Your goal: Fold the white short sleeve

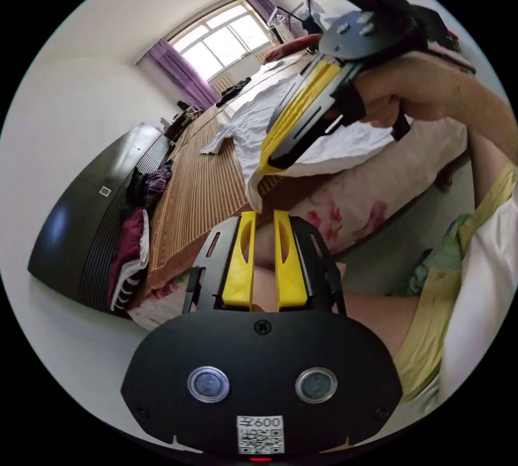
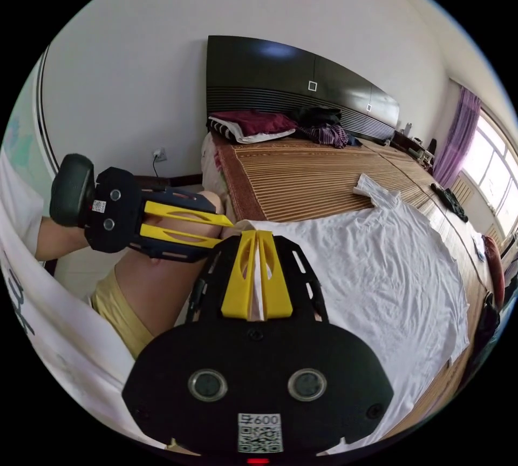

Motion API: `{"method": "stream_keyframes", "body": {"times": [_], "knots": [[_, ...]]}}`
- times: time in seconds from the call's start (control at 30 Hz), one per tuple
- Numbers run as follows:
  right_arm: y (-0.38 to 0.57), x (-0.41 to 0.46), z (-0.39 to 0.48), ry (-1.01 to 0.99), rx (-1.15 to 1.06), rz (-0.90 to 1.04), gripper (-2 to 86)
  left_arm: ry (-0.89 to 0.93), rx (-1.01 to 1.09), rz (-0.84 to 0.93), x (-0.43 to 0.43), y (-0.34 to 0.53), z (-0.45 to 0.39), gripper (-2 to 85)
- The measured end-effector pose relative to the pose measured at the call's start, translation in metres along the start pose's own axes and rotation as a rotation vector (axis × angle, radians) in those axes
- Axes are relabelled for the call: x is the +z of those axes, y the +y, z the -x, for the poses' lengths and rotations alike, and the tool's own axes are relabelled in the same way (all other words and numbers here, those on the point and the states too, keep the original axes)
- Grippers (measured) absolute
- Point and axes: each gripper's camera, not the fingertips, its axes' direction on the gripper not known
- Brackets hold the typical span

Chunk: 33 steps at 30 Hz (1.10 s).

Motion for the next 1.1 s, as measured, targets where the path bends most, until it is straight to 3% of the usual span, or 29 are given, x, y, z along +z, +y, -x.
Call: {"method": "stream_keyframes", "body": {"times": [0.27,1.1], "knots": [[-0.007,-0.011,-0.002,0.007,-0.014,0.005,-0.8,0.038,-0.181,-0.015,0.002,0.006,0.033,1.2],[0.01,-0.044,-0.001,-0.027,0.003,-0.002,-0.8,-0.081,0.043,0.062,0.029,-0.014,-0.005,1.4]]}}
